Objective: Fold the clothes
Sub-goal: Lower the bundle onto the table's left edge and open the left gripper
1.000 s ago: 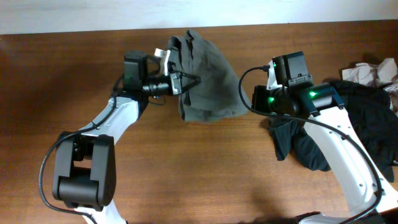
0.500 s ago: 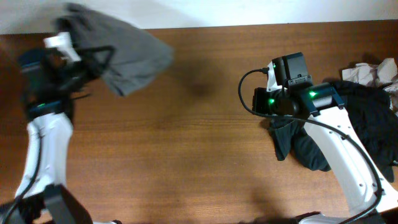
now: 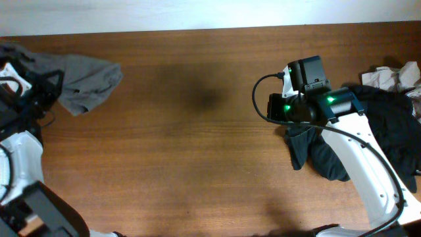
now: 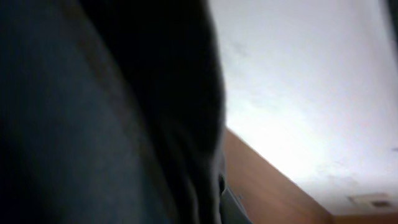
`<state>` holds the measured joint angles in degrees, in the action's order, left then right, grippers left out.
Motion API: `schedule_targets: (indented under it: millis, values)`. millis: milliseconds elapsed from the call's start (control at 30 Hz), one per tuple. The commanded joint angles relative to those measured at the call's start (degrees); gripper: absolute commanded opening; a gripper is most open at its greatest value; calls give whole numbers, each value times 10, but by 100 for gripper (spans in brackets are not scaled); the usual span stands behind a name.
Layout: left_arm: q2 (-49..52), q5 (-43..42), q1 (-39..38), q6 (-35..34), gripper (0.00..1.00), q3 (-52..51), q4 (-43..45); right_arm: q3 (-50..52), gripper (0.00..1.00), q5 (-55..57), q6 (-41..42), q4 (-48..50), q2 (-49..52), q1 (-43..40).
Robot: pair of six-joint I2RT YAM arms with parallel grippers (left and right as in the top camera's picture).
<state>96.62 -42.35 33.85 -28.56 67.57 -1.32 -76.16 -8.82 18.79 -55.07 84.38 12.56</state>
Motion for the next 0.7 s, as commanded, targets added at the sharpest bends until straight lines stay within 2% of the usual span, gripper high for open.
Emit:
schedule_targets:
  millis: [0,300,500,667]
  values:
    - [32,6,22,56,0,-2,8,0,4,8,-6,-1,-3,-3]
    - [135,8,43,79,0,-2,-8,0,4,8,-6,-5,-3,-3]
    - [149,75,51,79,0,-2,-103,0,4,10,-6,-5,-3,-3]
    - [149,83,68,76,1,-2,-143,0,4,17,-6,-5,-3,-3]
